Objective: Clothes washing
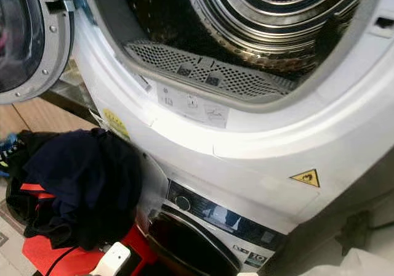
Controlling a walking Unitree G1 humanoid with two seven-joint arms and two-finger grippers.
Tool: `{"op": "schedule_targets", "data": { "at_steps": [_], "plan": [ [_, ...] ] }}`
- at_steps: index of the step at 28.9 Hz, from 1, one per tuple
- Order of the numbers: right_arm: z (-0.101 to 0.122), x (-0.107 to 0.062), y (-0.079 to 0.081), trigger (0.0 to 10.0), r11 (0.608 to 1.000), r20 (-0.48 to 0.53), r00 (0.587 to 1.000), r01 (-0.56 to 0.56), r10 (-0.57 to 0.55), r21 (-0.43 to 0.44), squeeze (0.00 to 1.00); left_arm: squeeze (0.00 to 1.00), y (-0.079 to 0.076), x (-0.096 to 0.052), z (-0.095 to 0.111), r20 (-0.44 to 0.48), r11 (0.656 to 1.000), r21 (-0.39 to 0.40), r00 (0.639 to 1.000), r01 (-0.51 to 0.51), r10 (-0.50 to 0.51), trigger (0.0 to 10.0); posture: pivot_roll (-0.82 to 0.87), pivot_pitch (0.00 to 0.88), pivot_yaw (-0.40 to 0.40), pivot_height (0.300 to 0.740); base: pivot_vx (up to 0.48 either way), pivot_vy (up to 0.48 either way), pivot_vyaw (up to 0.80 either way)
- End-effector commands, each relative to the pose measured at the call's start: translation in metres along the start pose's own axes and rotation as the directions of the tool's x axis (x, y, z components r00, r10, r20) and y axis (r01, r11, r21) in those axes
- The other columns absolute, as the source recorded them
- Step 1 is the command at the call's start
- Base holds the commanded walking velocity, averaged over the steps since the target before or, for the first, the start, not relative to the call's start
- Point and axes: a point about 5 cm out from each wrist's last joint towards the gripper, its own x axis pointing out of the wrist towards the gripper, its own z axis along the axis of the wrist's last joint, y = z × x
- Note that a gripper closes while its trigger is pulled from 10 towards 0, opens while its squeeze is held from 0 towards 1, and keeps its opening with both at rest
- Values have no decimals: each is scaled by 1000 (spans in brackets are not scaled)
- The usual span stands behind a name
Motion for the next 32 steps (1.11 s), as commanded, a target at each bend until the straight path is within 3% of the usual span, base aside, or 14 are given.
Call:
{"op": "schedule_targets", "data": {
  "at_steps": [1,11,22,32],
  "plan": [
    [-10,-3,-2,10000,1000,-32,999,11,-10,15,0,0,-2,0,-4,-17,1000,6,1000,9,-9,10000,7,83,-50,740,0,0,0],
    [-8,-3,-1,10000,1000,-23,1000,7,-7,3,0,0,-2,0,-1,-5,1000,13,1000,13,-13,10000,9,83,-52,740,0,0,0],
    [-8,-3,-1,10000,1000,-22,1000,8,-8,1,0,0,-3,0,-1,-5,1000,20,1000,14,-14,10000,9,84,-52,740,0,0,758],
    [-8,-2,-1,10000,1000,-20,1000,8,-7,16,0,0,-3,1,4,12,1000,19,1000,15,-15,10000,11,84,-51,740,0,0,0]
  ]
}}
